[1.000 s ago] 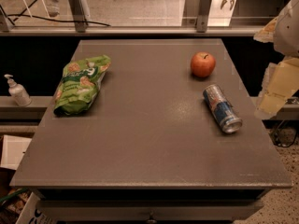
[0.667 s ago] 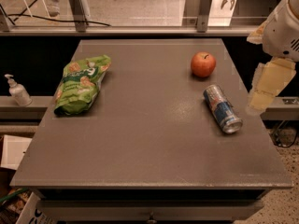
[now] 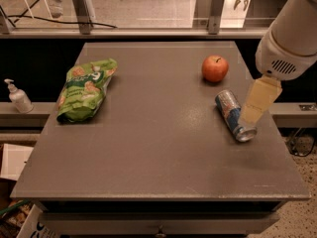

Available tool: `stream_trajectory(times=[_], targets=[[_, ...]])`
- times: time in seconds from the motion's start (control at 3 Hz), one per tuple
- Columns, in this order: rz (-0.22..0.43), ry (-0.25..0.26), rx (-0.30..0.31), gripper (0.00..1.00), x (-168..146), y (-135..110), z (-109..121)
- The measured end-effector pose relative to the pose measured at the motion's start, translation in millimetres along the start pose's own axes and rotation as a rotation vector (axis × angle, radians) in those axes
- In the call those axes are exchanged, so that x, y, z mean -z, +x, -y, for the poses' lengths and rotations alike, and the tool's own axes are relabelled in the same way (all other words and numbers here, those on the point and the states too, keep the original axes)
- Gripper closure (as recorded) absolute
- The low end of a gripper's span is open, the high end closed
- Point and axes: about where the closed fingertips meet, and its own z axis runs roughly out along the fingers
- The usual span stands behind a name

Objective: Place redbull can upright

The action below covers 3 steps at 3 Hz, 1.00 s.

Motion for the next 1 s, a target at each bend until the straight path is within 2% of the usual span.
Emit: stream_trajectory(times=[0.33,0.67,1.0], targets=[[-0.026,0.034,-0.124,0.0,-15.3,0.7,-3.2],[-0.02,0.063,-0.242,0.0,-27.5,-4.4,-3.9],[0.021,0.026,-0.403,0.0,-41.8,-8.9,-1.1]])
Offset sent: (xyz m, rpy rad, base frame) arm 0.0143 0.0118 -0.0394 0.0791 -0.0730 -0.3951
